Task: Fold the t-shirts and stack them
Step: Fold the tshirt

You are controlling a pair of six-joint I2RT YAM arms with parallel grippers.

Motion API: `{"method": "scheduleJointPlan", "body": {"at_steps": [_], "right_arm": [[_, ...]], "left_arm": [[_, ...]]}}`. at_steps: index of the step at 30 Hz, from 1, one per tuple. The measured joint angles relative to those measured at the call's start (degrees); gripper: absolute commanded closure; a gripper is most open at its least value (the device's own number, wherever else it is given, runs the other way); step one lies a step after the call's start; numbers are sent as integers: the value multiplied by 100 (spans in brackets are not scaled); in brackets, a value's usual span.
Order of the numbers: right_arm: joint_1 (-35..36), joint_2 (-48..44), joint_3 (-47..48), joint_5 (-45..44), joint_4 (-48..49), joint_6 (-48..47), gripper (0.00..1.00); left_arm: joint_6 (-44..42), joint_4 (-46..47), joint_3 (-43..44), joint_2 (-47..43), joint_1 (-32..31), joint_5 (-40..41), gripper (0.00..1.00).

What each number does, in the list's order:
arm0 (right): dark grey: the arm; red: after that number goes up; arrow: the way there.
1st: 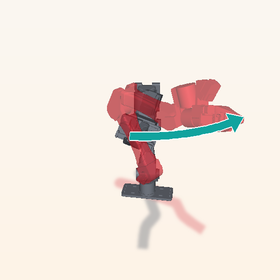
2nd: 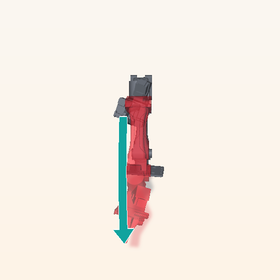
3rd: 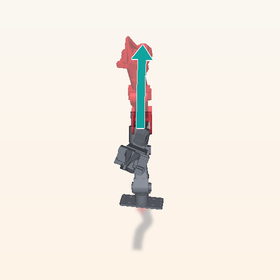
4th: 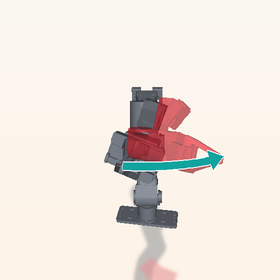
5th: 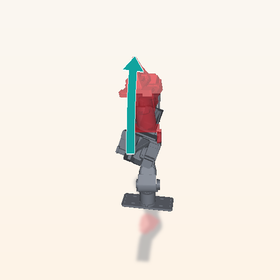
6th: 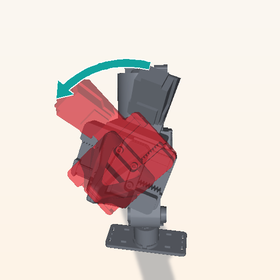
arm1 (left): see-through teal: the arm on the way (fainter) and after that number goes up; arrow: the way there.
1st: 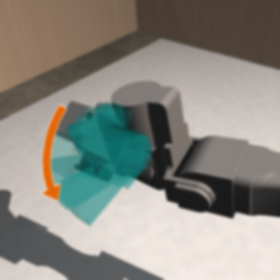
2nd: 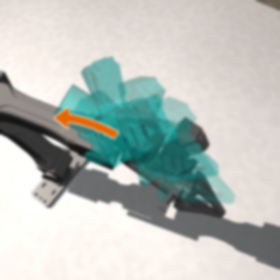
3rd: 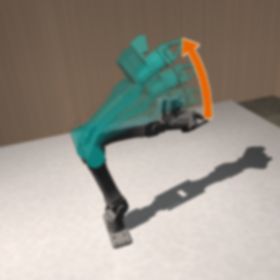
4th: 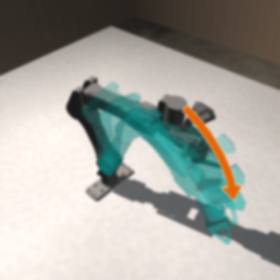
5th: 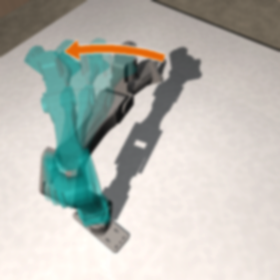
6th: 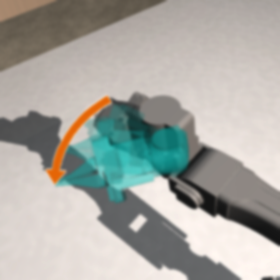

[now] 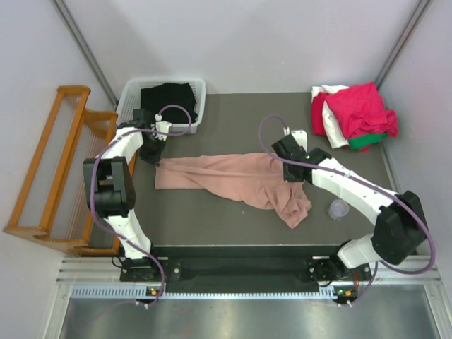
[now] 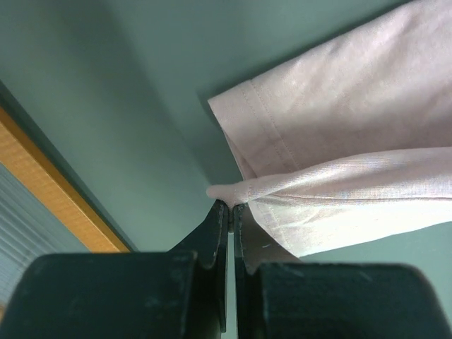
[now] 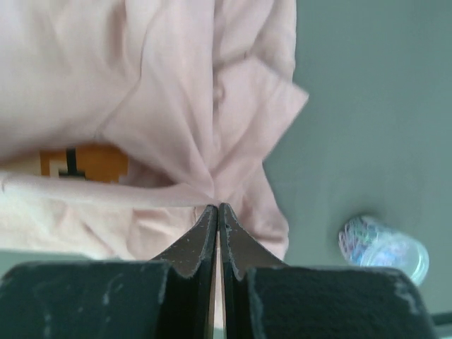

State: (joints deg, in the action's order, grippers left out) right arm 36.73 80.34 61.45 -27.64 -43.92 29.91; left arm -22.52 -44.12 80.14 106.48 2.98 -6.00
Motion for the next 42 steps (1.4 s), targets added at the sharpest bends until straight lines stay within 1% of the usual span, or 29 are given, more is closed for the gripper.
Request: {"method": "scheduleJointPlan", "body": {"at_steps": [5,11,13,17,19,20,23,24,26,27,30,31,33,34,37,40,41,42], "right_arm": [[-431,640,562,81,319,-328,100],[-636,1462,1263,195,592,-577,100],[-671,1652,1360,229,643,-608,100],[-706,1934,1408,254,713,-656,100],[-732,2046,1408,269,737,-688,100],[-750,2081,1408,271,752,-697,100],[-807,2144,1408,284,769,-739,100],[-820,2153,1408,284,785,-748,100],[-841,2159,1434,284,785,-789,100],[-850,2177,1467,275,785,-793,100],[-876,2319,1735,262,793,-861,100],[-894,2382,1836,264,802,-885,100],[-944,2487,2020,280,802,-916,100],[-977,2535,2111,295,813,-935,100],[-1080,2656,2378,358,782,-984,100],[-1141,2771,2605,446,756,-1032,76],[-1143,2789,2634,470,763,-1040,62],[-1143,2796,2636,485,767,-1054,54]], "left_arm": [[-7,111,-74,-2,0,28,100],[-4,175,-166,-2,0,87,99],[-2,223,-166,0,0,103,96],[9,323,-166,0,0,138,94],[15,367,-166,11,0,144,92],[20,387,-166,22,0,149,85],[26,413,-166,116,0,181,75],[31,422,-166,160,0,203,64],[13,472,-197,219,0,275,48],[-7,505,-232,225,0,319,35],[-9,592,-380,225,4,551,29],[-15,595,-404,225,7,575,23],[-42,601,-470,201,11,660,21],[-59,597,-505,168,11,706,18],[-116,584,-575,-37,15,802,16],[-136,546,-575,-313,17,848,16],[-140,525,-573,-431,17,848,16],[-140,490,-568,-557,20,846,16]]}}
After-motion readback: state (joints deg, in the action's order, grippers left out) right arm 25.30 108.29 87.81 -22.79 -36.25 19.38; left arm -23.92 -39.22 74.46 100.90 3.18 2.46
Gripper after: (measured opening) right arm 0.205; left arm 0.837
